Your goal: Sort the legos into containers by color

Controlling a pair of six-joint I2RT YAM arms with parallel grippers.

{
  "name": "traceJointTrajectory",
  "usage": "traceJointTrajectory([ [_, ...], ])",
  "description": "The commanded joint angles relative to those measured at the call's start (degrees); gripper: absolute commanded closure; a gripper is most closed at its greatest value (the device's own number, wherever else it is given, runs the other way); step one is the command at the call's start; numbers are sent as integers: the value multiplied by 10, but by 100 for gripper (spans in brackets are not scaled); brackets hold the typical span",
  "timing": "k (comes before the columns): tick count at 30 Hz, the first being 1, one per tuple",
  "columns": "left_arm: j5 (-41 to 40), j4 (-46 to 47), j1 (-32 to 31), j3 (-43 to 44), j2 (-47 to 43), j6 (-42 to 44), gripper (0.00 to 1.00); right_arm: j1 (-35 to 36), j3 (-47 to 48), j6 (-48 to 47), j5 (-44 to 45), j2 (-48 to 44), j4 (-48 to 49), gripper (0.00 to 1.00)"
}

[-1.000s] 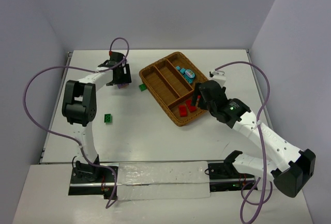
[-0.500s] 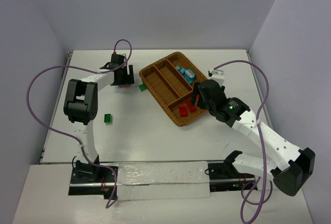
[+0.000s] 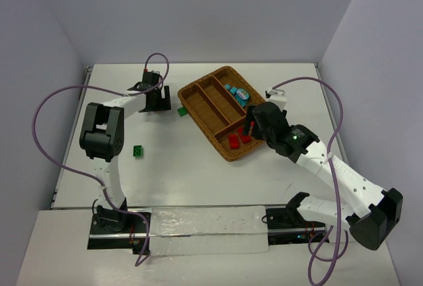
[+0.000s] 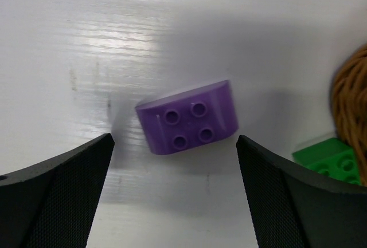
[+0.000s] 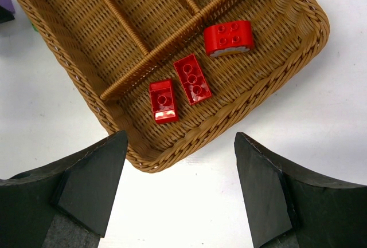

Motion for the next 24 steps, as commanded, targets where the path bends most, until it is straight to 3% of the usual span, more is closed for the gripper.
traceJointTrajectory([
  [1, -51, -8, 2, 40, 1, 47, 2, 6, 16, 3, 21, -13, -8, 18],
  [14, 40, 3, 2, 126, 77, 80, 7, 10, 18, 8, 30, -19, -19, 18],
  [24, 49, 7, 1, 56, 39, 44, 25, 12, 18, 11, 32, -19, -20, 18],
])
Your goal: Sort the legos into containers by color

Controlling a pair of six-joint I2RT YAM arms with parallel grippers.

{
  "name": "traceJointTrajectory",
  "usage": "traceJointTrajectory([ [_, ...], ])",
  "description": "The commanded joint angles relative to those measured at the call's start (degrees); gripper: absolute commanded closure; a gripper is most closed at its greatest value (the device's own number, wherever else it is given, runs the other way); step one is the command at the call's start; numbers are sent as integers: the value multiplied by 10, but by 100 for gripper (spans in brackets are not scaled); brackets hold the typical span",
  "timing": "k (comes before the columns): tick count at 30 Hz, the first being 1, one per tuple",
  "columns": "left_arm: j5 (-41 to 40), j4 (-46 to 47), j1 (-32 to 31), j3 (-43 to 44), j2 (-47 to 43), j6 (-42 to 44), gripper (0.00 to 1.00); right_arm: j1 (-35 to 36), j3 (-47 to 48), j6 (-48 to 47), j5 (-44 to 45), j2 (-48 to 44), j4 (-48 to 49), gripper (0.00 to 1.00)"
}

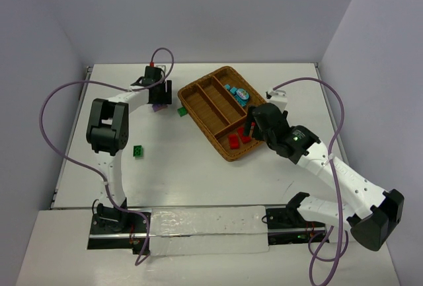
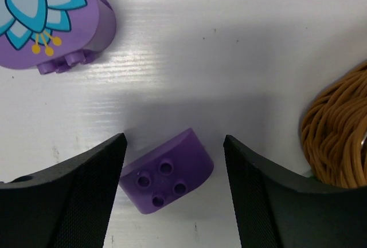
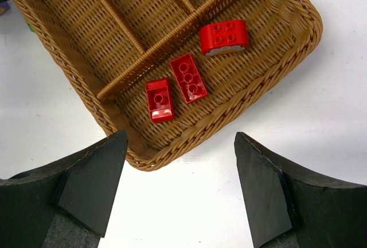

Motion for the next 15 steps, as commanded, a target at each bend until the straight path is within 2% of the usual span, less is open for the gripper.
traceJointTrajectory([
  [1, 8, -3, -3, -45, -39, -24, 26, 6, 19, 8, 18, -11, -9, 18],
  [7, -31, -10, -13, -71, -58, -35, 32, 11, 21, 9, 17, -8, -6, 18],
  [12, -34, -12, -18, -78, -64, -41, 28, 15, 20, 10, 21, -10, -7, 18],
  [15, -42, -13, -19, -73, -60, -43, 35, 17, 19, 12, 22, -13, -10, 18],
])
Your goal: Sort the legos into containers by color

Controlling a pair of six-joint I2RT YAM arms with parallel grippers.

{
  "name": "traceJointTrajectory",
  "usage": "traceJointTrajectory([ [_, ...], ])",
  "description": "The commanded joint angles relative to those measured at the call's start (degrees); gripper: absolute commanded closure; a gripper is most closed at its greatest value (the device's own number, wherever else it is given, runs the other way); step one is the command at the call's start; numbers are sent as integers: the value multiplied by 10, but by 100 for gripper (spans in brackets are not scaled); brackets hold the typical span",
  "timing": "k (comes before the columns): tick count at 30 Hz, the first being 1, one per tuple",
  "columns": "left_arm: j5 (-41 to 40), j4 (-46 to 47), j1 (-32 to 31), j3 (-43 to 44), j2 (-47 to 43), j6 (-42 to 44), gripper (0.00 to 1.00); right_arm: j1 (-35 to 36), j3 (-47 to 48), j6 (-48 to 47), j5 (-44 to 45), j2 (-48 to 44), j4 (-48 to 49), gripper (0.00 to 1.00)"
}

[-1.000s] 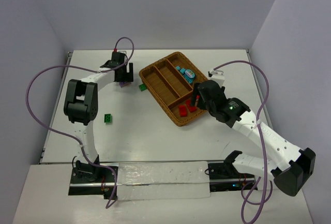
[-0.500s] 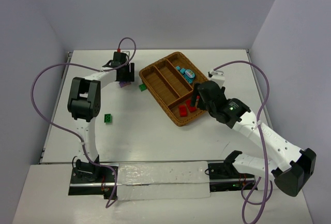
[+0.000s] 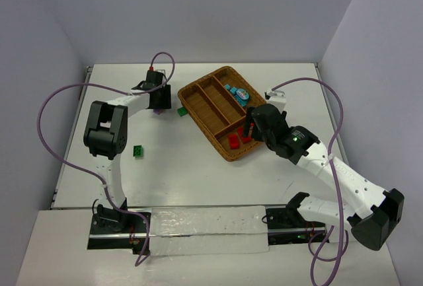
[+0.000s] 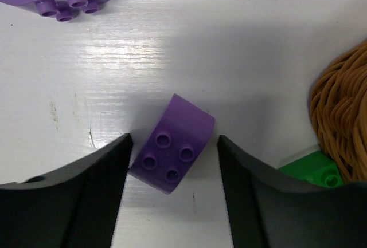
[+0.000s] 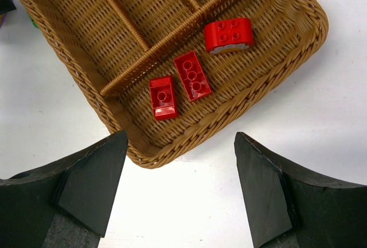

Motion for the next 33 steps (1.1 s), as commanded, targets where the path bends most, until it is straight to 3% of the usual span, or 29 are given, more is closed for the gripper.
traceJointTrajectory([
  [1, -8, -21, -4, -5, -15, -15, 37, 8, 19, 9, 22, -13, -9, 18],
  [7, -25, -26, -5, -3, -24, -19, 67, 9, 16, 12, 27, -20, -11, 18],
  [9, -31, -37, -5, 3, -36, -23, 92, 9, 16, 13, 28, -22, -12, 18],
  [11, -37, -52, -5, 11, -56, -29, 100, 10, 16, 14, 28, -23, -14, 18],
  [20, 29, -84, -64, 83, -163, -103, 100, 10, 14, 14, 31, -27, -8, 18],
  [24, 30, -90, -125, 167, -106, -164, 100, 11, 13, 17, 30, -26, -10, 18],
  [33, 79, -46, -158, 283, 17, -251, 100, 11, 10, 18, 40, -35, -17, 17],
])
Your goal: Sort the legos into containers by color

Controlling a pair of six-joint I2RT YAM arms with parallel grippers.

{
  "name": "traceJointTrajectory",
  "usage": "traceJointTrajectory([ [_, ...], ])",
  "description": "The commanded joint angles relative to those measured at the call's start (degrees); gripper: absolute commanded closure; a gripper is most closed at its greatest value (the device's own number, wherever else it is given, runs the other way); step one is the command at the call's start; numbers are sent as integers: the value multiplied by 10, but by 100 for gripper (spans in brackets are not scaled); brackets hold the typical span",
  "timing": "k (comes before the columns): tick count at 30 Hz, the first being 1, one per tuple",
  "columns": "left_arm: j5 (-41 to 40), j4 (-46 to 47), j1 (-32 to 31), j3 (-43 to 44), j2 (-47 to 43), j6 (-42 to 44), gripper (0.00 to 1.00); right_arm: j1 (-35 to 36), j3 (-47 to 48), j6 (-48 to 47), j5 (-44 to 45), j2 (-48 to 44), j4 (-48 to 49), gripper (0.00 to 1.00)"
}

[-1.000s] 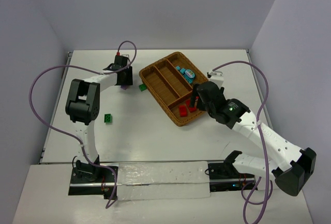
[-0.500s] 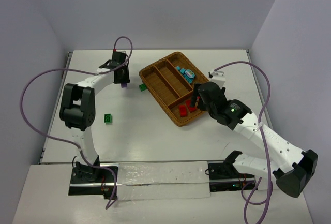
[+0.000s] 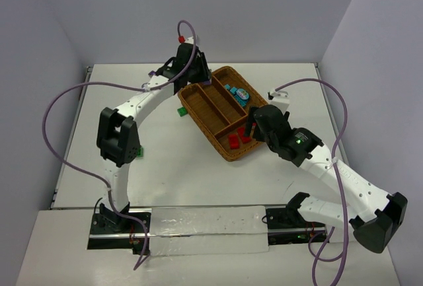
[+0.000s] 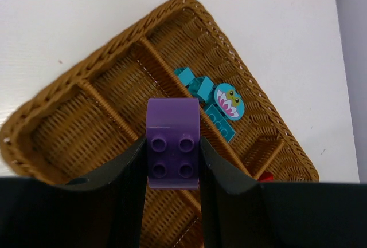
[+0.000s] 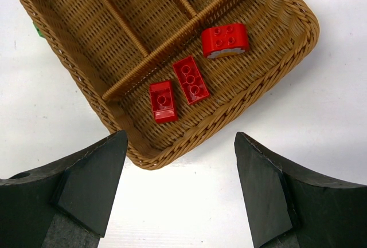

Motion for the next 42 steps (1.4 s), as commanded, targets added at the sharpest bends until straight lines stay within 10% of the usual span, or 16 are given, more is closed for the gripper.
traceJointTrajectory([
  [1, 37, 36, -3, 40, 60, -65, 100, 5, 9, 11, 25, -18, -14, 17],
  [16, 68, 67, -23, 62, 143, -99, 84, 5, 3, 12, 35, -27, -24, 17],
  [23, 63, 50, -23, 77, 155, -89, 18, 5, -2, 18, 37, -34, -29, 17],
  [34, -82, -5, -4, 26, 32, 10, 26, 5, 0, 20, 40, -34, -32, 17],
  [42, -147, -33, 120, -55, -18, 77, 15, 5, -2, 18, 36, -31, -25, 17],
])
